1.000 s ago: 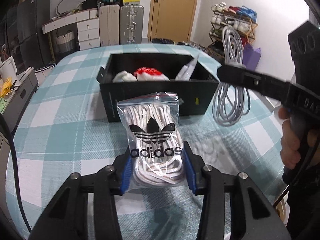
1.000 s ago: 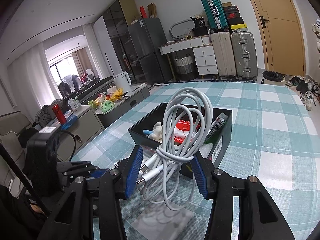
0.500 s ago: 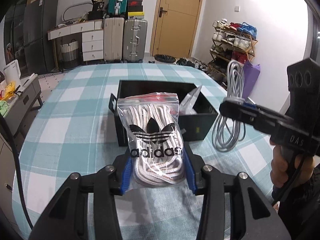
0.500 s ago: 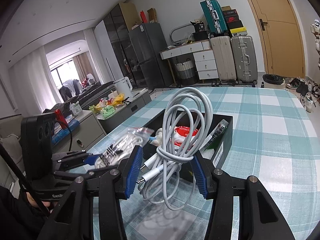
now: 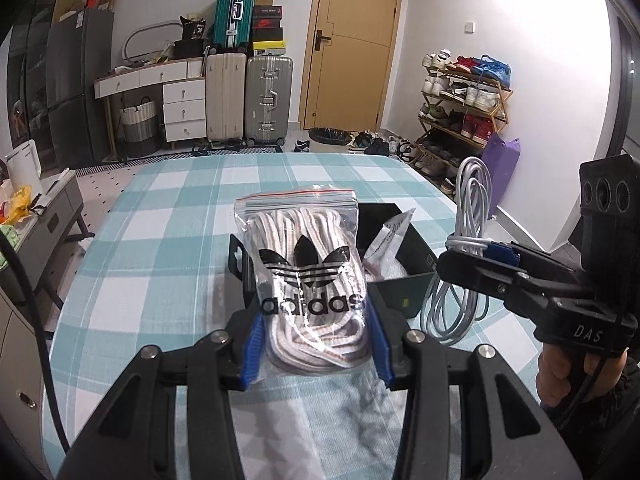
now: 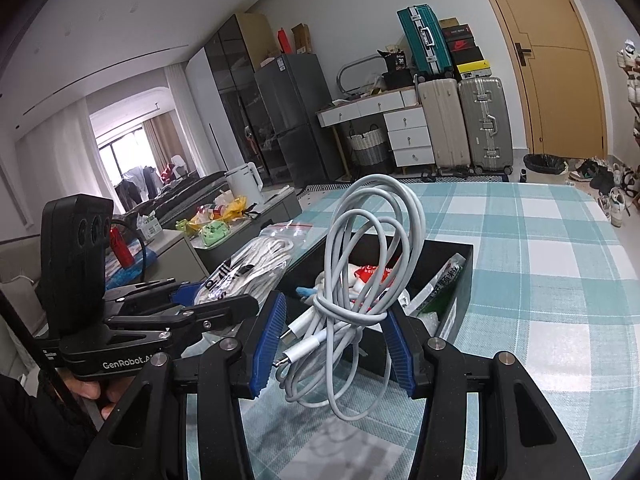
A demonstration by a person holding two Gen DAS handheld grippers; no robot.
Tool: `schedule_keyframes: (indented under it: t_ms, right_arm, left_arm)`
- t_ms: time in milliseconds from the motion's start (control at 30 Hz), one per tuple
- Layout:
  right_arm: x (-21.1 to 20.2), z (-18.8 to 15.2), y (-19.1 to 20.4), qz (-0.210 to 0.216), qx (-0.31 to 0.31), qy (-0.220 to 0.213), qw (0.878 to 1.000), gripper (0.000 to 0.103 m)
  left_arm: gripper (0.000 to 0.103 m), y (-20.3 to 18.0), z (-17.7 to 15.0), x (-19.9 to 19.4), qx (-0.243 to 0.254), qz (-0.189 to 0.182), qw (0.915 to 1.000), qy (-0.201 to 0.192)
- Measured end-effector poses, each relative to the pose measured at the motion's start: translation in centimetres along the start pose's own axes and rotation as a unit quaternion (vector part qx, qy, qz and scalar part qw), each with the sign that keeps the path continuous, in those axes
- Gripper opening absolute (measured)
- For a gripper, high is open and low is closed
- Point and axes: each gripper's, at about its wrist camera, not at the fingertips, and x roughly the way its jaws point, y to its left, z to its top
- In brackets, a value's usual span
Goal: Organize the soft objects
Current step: 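Lift the cable and sock bag over the black box and lower them inside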
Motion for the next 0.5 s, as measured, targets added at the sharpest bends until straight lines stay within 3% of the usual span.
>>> schedule_keyframes:
  t_ms: [500]
  right_arm:
    - [1.5, 2.5, -0.7, -0.049, 0.021, -0.016, 0.998, 0.049]
  left_arm:
    - [0.043, 0.4, 2.9, 2.8, 0.014, -0.003, 0.9999, -0.004]
